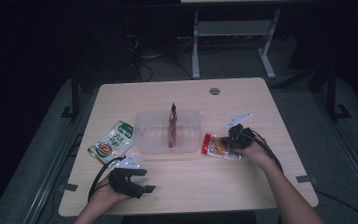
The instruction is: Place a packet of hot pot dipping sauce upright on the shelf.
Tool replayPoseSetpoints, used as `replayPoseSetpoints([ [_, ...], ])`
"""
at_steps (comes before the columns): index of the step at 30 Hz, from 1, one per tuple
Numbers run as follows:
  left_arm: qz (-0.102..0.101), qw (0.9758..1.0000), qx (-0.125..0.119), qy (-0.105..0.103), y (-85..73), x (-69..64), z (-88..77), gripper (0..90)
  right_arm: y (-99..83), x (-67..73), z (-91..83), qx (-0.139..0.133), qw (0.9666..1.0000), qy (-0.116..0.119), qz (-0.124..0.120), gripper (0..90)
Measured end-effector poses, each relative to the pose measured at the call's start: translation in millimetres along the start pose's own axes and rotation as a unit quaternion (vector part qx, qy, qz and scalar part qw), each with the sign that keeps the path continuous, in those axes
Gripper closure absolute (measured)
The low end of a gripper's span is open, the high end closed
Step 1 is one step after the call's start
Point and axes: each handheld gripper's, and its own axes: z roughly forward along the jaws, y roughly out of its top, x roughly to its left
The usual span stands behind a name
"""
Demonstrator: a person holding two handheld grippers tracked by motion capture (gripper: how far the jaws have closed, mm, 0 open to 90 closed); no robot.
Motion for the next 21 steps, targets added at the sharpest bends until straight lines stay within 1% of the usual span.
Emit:
replayPoseSetpoints([
  [3, -0.001, 1.0000, -0.001, -0.001, 0.8, 1.2, 0.4, 26.5, 8.3, 3.8, 2.4, -0.008, 0.9999, 0.008, -0.002, 89.8],
  [4, 0.000, 1.0000, 0.000, -0.001, 1.1, 1.2, 0.3, 26.5, 10.7, 5.4, 4.7, -0.007, 0.9999, 0.010, -0.004, 89.8],
  [5, 0.001, 1.0000, 0.000, 0.000, 1.2, 1.0, 0.4, 26.5, 13.1, 8.0, 8.2, -0.001, 0.9999, 0.014, -0.008, 89.8],
  [6, 0.002, 1.0000, 0.001, -0.001, 1.3, 0.9, 0.6, 26.5, 14.0, 10.1, 10.9, 0.002, 0.9999, 0.013, -0.011, 89.8],
  [7, 0.001, 1.0000, 0.000, -0.002, 1.1, 0.7, 0.8, 26.5, 15.0, 12.7, 13.8, 0.006, 0.9998, 0.006, -0.017, 89.8],
  [9, 0.002, 1.0000, 0.001, -0.002, 0.9, 0.7, 1.0, 26.5, 15.8, 14.1, 14.9, 0.010, 0.9997, 0.004, -0.020, 89.8],
  [11, 0.001, 1.0000, 0.001, -0.001, 1.1, 0.8, 1.0, 26.5, 13.7, 13.5, 16.7, 0.013, 0.9998, 0.012, -0.012, 89.8],
  [14, 0.001, 1.0000, 0.000, -0.003, 1.7, 0.1, 1.7, 26.5, 10.6, 15.2, 18.6, 0.015, 0.9997, 0.015, -0.013, 89.9],
  [17, 0.004, 1.0000, 0.004, -0.002, 1.7, -0.6, 2.2, 26.5, 8.7, 18.6, 17.9, 0.023, 0.9991, 0.027, -0.021, 89.9],
  [18, 0.004, 1.0000, 0.004, -0.003, 1.8, -0.6, 2.1, 26.5, 8.2, 19.7, 17.7, 0.023, 0.9991, 0.031, -0.019, 89.9],
  [21, 0.002, 1.0000, 0.003, -0.003, 1.9, 0.0, 1.7, 26.5, 5.3, 22.0, 16.3, 0.026, 0.9982, 0.051, -0.021, 89.9],
])
